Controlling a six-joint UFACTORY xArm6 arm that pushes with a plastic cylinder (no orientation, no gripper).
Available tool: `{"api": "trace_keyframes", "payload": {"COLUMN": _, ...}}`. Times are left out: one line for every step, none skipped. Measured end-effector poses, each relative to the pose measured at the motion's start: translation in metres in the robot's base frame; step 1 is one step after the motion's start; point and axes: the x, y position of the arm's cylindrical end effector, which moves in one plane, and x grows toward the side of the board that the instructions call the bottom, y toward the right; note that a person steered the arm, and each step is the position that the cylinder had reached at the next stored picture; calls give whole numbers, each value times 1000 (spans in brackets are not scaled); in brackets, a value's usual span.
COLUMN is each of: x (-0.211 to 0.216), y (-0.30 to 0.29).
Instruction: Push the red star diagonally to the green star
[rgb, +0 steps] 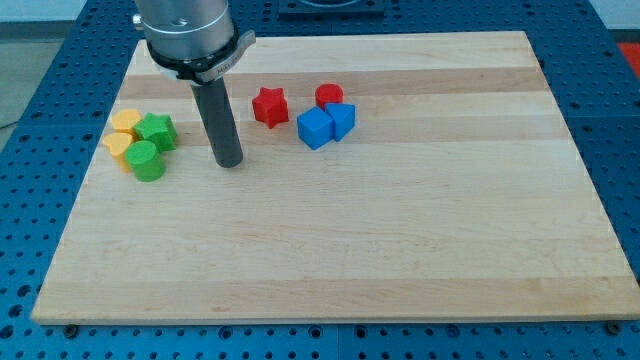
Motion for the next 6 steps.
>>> {"api": "trace_keyframes", "payload": {"x": -11, "y": 58}}
{"api": "trace_keyframes", "payload": {"x": -30, "y": 108}}
{"api": "trace_keyframes", "payload": {"x": -40, "y": 107}}
{"api": "trace_keyframes", "payload": {"x": -56, "y": 73}}
{"api": "trace_keyframes", "payload": {"x": -88, "y": 24}}
{"api": "trace_keyframes", "payload": {"x": -128, "y": -23}}
